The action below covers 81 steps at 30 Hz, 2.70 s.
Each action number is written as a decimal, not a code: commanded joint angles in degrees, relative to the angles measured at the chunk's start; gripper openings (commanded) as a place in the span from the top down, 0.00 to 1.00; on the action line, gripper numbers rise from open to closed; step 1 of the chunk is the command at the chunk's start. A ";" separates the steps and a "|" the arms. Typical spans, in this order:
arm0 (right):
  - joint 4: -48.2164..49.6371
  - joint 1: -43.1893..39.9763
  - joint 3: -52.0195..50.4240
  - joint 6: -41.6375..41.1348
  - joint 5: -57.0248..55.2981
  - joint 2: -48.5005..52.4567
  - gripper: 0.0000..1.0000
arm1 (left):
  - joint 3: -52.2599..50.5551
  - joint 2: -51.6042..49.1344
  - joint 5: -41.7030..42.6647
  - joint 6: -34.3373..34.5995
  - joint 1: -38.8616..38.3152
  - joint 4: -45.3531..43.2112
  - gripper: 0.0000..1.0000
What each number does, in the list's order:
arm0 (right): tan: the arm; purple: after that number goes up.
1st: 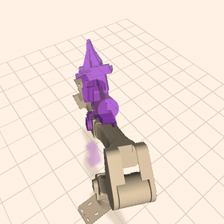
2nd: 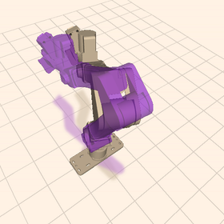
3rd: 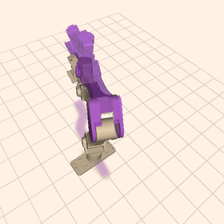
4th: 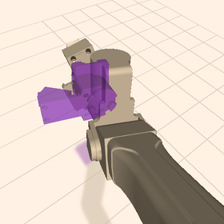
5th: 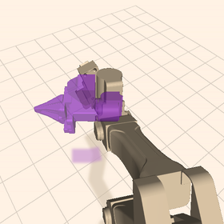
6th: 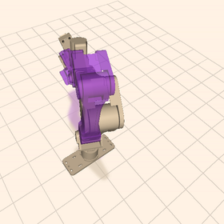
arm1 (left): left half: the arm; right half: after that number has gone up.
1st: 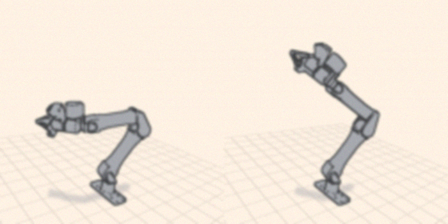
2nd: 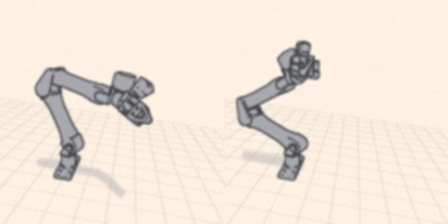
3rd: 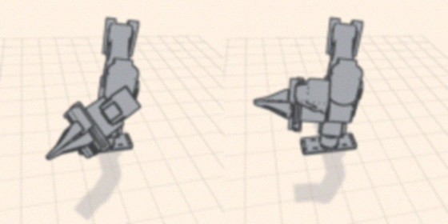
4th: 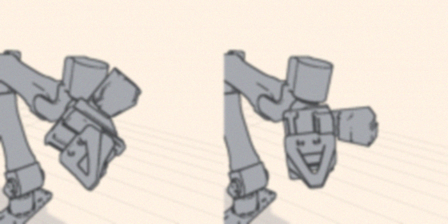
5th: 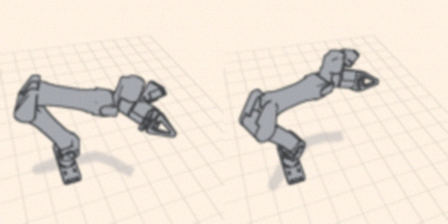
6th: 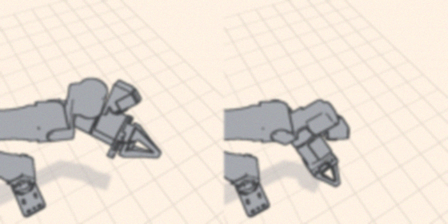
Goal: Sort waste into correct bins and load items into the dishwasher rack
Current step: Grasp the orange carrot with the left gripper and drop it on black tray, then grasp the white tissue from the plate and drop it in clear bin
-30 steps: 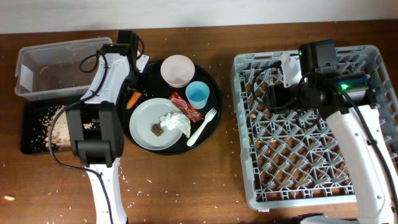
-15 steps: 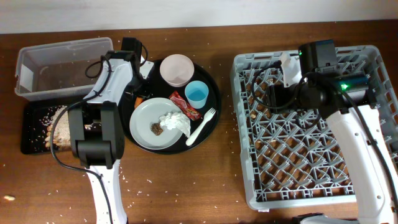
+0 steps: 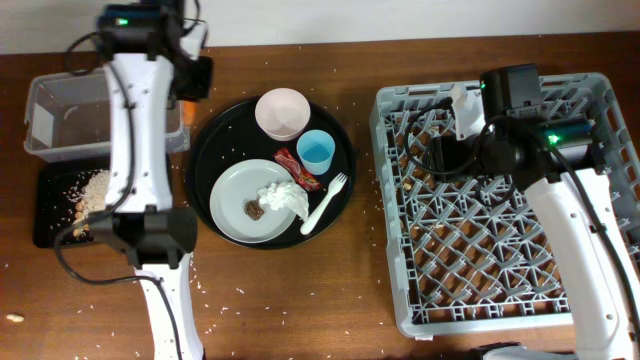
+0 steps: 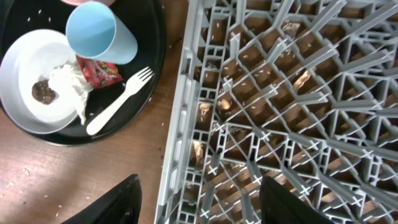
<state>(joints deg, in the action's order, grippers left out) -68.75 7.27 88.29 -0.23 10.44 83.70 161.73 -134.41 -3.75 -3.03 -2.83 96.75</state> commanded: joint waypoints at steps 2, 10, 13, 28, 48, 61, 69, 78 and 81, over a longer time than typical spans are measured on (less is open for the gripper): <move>-0.24 -0.22 0.74 -0.24 -0.55 0.04 0.40 | 2.27 7.63 -0.50 5.66 2.64 -0.02 1.00; -0.33 -0.22 0.74 -0.24 -0.57 0.04 0.40 | -28.11 27.61 -11.08 20.48 12.35 -0.07 1.00; 0.39 -0.22 0.74 -0.26 -0.55 0.04 0.40 | -41.75 27.82 -8.28 26.40 19.85 -5.84 0.99; -0.07 -0.22 0.74 -0.28 -0.52 0.04 0.40 | -88.43 27.69 -6.80 55.34 23.04 -53.24 1.00; -0.04 -0.22 0.74 -0.28 -0.52 0.04 0.40 | -86.44 44.83 15.63 17.31 22.25 -59.58 0.32; -0.04 -0.22 0.74 -0.28 -0.52 0.04 0.40 | -86.47 38.23 14.62 -13.40 -9.66 -55.15 0.28; -0.26 -0.22 0.74 -0.28 -0.52 0.04 0.40 | -86.58 27.61 3.67 -20.06 -15.39 -52.74 0.32; -0.94 -0.22 0.74 -0.28 -0.55 0.04 0.40 | -86.62 17.79 3.72 -20.68 -15.39 -54.05 0.43; -0.94 -0.22 0.74 -0.28 -0.52 0.04 0.40 | -86.62 17.79 3.72 -20.65 -15.39 -54.69 0.94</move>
<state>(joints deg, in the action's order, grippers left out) -69.71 7.27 88.29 -0.23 10.41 83.74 75.50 -113.93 1.08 -22.98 -18.26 42.65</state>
